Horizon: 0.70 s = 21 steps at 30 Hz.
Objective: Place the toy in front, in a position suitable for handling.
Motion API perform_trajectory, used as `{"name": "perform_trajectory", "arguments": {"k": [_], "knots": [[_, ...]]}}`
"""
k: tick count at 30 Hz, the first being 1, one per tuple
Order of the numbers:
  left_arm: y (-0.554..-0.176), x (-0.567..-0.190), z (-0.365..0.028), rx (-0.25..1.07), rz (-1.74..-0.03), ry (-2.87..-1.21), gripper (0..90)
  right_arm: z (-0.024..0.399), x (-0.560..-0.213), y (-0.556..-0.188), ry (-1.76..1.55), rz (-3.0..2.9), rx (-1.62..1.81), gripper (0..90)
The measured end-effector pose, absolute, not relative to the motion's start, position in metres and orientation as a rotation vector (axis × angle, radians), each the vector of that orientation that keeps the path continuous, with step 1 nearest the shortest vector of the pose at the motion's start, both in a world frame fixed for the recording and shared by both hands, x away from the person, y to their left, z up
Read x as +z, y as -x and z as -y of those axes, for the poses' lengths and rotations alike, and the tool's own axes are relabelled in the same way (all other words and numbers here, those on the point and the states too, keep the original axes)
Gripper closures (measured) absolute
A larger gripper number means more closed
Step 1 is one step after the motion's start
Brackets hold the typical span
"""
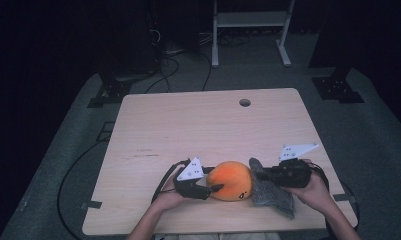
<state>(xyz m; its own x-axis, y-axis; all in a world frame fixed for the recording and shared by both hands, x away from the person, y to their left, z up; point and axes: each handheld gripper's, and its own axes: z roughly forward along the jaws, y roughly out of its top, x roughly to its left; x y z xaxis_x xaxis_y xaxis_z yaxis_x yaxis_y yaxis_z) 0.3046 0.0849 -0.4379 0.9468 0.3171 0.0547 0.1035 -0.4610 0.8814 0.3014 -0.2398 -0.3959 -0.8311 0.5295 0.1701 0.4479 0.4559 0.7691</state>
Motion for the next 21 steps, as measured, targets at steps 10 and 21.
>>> {"name": "perform_trajectory", "arguments": {"k": [10,21], "knots": [[-0.299,-0.44,-0.083,0.232,-0.32,-2.016,38.5,0.219,-0.4,-0.304,-0.832,-2.656,1.326,78.0],[-0.294,-0.433,-0.07,0.296,-0.305,-2.02,38.8,0.207,-0.356,-0.29,-0.681,-2.684,1.187,78.1]]}}
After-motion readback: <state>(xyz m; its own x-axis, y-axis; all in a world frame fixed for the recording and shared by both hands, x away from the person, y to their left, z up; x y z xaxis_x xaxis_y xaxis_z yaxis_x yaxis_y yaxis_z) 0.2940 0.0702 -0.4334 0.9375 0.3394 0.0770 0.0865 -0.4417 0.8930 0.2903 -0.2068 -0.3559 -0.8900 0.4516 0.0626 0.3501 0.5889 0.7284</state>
